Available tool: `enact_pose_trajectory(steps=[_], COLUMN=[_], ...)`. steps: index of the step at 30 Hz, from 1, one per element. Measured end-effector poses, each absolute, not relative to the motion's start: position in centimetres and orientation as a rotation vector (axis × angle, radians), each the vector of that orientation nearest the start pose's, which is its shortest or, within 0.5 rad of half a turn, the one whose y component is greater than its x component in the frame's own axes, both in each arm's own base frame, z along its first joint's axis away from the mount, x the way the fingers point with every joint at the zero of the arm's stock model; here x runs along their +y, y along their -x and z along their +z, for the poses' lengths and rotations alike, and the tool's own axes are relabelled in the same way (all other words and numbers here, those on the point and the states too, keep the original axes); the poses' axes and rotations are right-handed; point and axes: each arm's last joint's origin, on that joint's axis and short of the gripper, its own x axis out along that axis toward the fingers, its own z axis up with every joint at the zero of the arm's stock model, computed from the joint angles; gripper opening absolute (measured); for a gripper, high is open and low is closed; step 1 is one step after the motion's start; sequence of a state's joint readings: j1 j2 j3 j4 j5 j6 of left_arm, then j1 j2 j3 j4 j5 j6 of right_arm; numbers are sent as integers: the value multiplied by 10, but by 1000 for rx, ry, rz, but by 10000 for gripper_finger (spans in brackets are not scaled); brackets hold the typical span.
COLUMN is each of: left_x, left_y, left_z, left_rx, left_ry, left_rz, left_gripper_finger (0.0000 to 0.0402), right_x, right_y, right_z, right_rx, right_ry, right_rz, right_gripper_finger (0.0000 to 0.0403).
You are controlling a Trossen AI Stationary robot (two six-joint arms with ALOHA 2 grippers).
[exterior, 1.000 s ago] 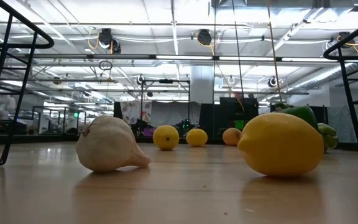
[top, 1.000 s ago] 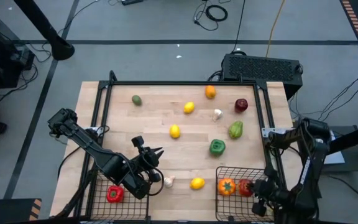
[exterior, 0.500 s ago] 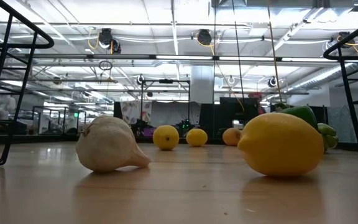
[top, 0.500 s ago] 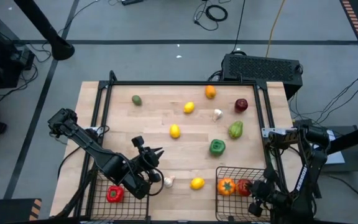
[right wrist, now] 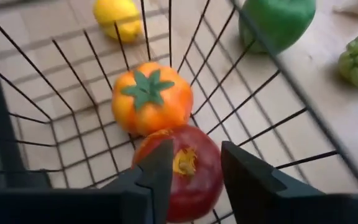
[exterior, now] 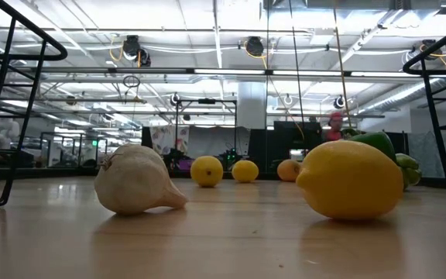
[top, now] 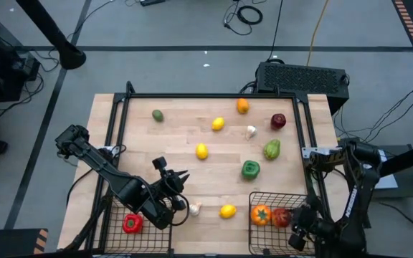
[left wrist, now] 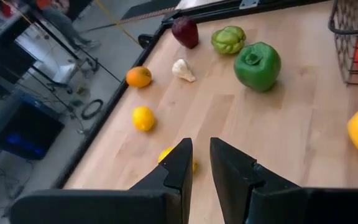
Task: Sort produce into baskets
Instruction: Put the green lime into the right black wire basket
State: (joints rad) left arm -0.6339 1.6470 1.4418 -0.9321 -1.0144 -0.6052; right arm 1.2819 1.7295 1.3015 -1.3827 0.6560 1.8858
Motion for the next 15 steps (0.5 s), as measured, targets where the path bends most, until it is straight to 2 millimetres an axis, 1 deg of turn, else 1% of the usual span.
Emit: enact_pose_trajectory(steps=[2, 4, 5, 7, 9, 11, 13, 15], left_x=[-171, -166, -162, -155, -150, -141, -129, -114], left_y=[-279, -281, -283, -286, -290, -295, -300, -307], left_z=[301, 302, 302, 302, 303, 304, 303, 303], left_rx=[613, 618, 632, 672, 668, 649, 675, 734], left_ry=[-338, -453, -515, -611, -594, -550, -543, -535], left_rz=[560, 588, 594, 590, 612, 664, 687, 674], left_gripper_finger=[65, 65, 65, 65, 65, 65, 65, 65], right_x=[270, 268, 269, 266, 262, 256, 250, 241], right_y=[-99, -100, -103, -110, -120, -130, -141, -151], right_z=[246, 266, 274, 289, 304, 313, 317, 321], right_rx=[848, 778, 723, 582, 419, 326, 342, 365], right_ry=[-191, -180, -195, -136, -81, -2, 82, 170], right_rz=[-531, -541, -518, -426, -384, -392, -412, -437], right_gripper_finger=[139, 143, 143, 143, 141, 138, 136, 135])
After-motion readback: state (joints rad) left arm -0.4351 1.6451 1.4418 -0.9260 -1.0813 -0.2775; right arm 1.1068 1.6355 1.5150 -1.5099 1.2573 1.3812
